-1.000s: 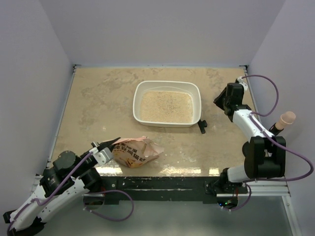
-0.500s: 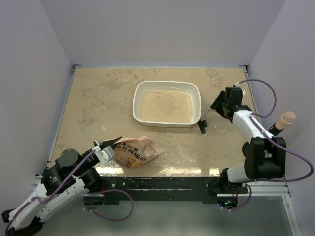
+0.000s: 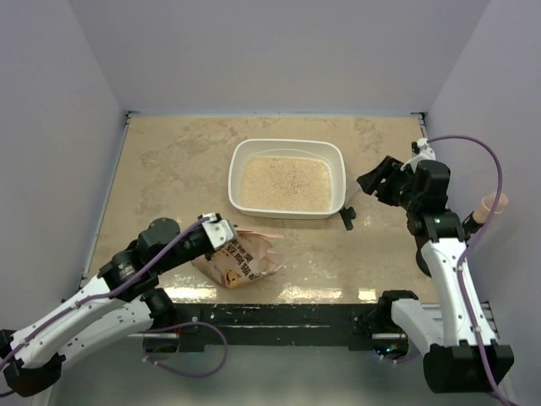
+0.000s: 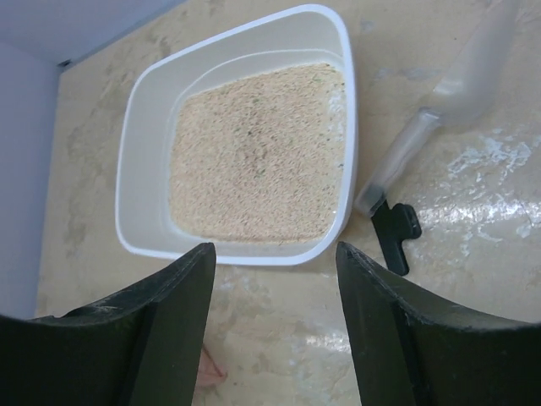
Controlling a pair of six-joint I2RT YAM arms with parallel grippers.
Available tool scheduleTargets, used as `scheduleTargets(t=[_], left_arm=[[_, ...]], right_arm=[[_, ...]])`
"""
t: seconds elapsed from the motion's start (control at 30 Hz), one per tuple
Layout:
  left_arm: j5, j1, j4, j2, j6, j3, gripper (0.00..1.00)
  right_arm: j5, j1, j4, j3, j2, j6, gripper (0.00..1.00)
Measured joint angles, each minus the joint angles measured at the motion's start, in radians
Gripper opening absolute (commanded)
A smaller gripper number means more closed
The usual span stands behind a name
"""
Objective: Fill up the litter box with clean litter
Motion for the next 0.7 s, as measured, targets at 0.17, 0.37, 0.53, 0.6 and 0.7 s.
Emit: scheduleTargets(t=[0.17, 0.37, 0.53, 0.6, 0.7], left_arm=[[0.08, 0.002, 0.002, 0.24, -0.049, 0.175, 0.0], [0.21, -0.001, 0.055, 0.428, -0.151, 0.305, 0.0], [0.268, -0.008, 0.026, 0.574, -0.284, 0.445, 0.0], [0.278, -0.008, 0.026, 0.611, -0.32, 0.482, 0.0], [0.288, -0.008, 0.023, 0.624, -0.34, 0.499, 0.0]], right_arm=[[-0.061, 0.0, -0.102, 0.002, -0.162, -0.027, 0.64], [-0.071, 0.0, -0.211, 0.004, -0.259, -0.028, 0.63], [-0.134, 0.0, -0.236, -0.003, -0.279, -0.017, 0.64], [-0.157, 0.0, -0.235, -0.01, -0.292, -0.016, 0.64], [-0.187, 0.0, -0.235, -0.015, -0.307, -0.02, 0.64]])
